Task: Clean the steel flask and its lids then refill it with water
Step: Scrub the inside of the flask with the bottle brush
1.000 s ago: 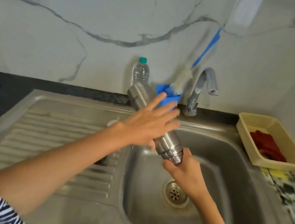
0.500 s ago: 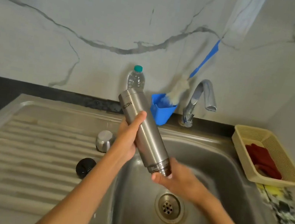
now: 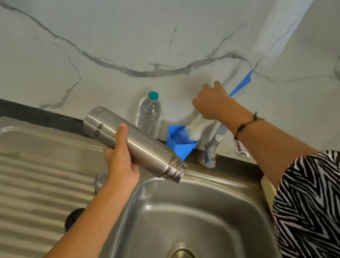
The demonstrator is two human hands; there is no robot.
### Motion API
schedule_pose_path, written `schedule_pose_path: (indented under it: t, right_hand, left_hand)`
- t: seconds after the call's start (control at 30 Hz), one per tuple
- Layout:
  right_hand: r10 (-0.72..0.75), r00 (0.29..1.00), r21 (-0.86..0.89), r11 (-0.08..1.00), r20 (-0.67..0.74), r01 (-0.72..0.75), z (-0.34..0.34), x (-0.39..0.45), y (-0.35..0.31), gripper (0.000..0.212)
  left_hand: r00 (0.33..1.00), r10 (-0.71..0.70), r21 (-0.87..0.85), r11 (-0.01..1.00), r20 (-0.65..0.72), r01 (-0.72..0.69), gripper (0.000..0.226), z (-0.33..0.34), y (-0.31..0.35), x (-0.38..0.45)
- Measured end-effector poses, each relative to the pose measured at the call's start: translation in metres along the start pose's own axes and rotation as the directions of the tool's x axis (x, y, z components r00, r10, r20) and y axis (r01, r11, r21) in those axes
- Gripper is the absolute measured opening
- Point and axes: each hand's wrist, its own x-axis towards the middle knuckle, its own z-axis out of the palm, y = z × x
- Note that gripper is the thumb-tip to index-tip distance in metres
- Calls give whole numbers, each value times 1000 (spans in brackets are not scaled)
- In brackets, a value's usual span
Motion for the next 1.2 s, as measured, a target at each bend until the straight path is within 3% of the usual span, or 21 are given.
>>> schedule_pose_path:
  t: [0.2, 0.37, 0.47, 0.63, 0.9, 1.07, 1.2]
  right_hand:
    - [-8, 996, -124, 992, 92, 19, 18, 11, 10, 18]
    - [-6, 998, -20, 1000, 55, 7, 4, 0, 35, 11]
    - [20, 999, 28, 999, 50, -22, -11, -12, 50, 18]
    - [-4, 1000, -125, 992, -3, 3, -19, -25, 44, 33]
    - [75, 997, -240, 968, -11, -76, -47, -79, 43, 18]
    - [159, 985, -176, 970, -60, -168, -56, -123, 45, 21]
    - [309, 946, 102, 949, -96, -300, -54, -170, 33, 28]
  left_hand:
    - [999, 18, -64, 998, -43, -21, 42, 0, 6, 11]
    - [999, -8, -56, 998, -43, 5, 43, -7, 4, 10]
    - [999, -23, -64, 998, -40, 21, 49, -13, 3, 10]
    - [998, -53, -60, 997, -37, 51, 56, -18, -1, 1]
    - [999, -34, -80, 996, -21, 32, 59, -20, 8, -21]
    - [1000, -7, -108, 994, -6, 6, 55, -21, 18, -35]
    - [1000, 5, -136, 991, -16, -7, 44, -30, 31, -44]
